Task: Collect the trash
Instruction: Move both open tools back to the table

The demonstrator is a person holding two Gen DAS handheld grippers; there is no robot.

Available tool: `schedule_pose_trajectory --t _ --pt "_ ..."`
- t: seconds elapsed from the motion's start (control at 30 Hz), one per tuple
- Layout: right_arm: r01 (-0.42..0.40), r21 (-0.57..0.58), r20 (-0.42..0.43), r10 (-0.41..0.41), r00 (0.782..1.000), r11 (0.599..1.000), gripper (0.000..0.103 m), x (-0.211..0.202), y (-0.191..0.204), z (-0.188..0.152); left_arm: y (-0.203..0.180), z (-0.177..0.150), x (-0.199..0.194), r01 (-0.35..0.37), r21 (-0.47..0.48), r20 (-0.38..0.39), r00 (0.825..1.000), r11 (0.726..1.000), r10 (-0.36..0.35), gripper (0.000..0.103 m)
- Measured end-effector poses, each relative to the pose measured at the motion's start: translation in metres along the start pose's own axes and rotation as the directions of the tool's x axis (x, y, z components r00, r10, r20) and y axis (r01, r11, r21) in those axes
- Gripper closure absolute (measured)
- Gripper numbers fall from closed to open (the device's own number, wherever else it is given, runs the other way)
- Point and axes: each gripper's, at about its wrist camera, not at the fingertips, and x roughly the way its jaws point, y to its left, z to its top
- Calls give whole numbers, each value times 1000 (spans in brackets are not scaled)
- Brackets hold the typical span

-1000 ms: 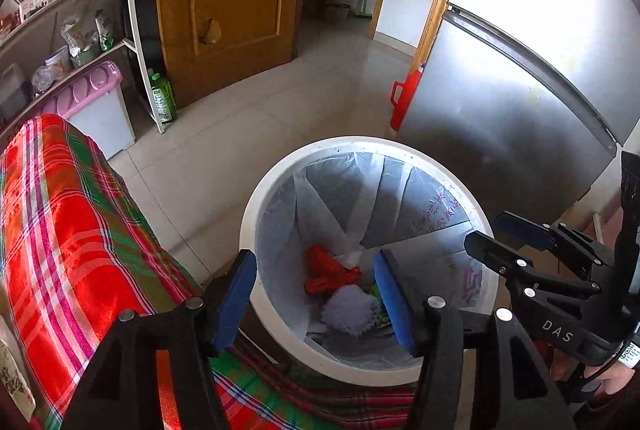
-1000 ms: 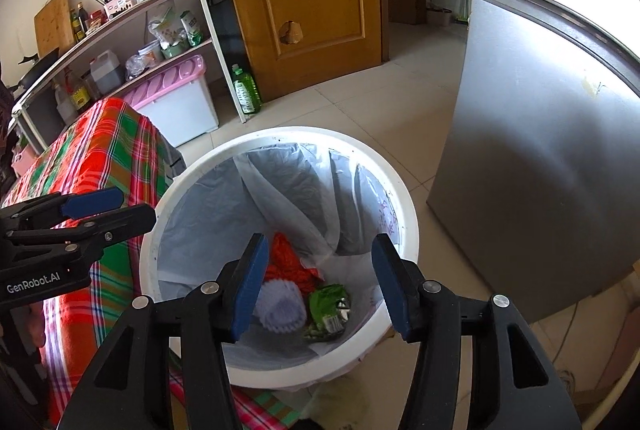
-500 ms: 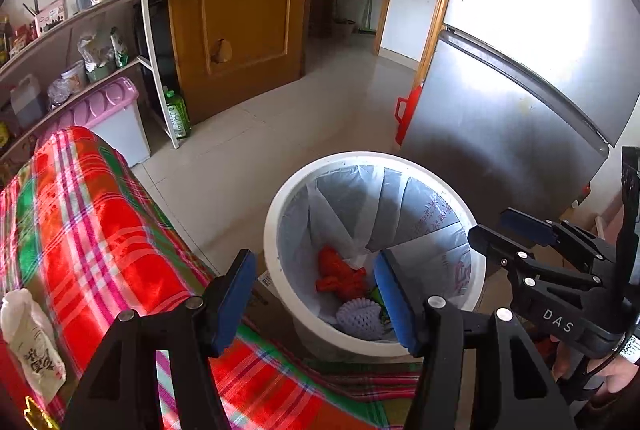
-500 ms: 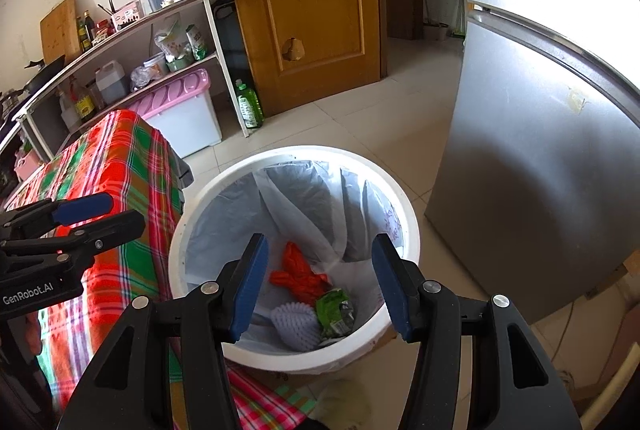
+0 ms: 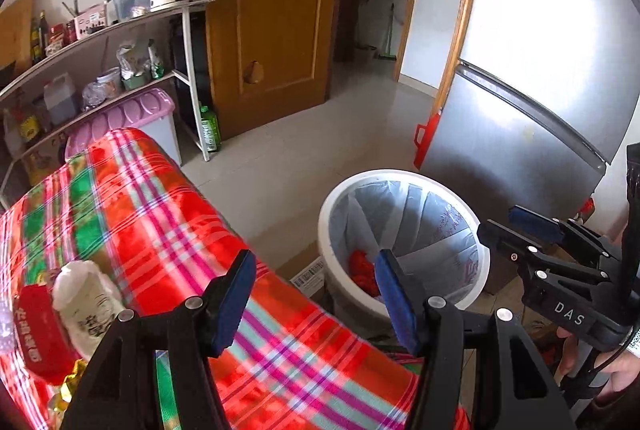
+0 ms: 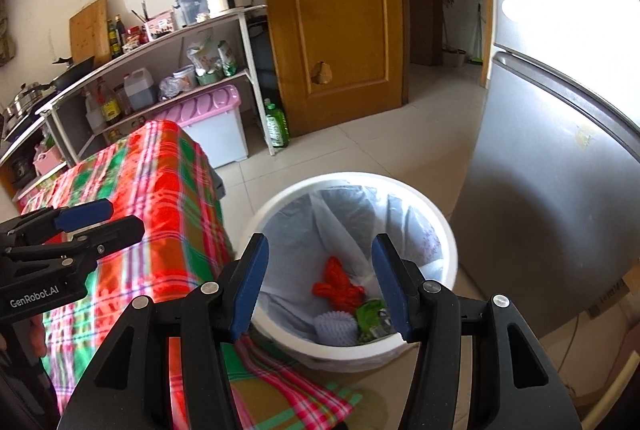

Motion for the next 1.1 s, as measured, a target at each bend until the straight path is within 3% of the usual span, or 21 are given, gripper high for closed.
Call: schedule_pose_trajectory --t 0.57,1.1 --pt "-178 -126 14 181 983 976 48 -3 106 -2 96 -51 -70 -143 -160 46 987 977 152 41" --pt "-327 -244 -95 313 945 913 48 30 207 -16 215 -108 -130 -304 -337 26 943 891 331 38"
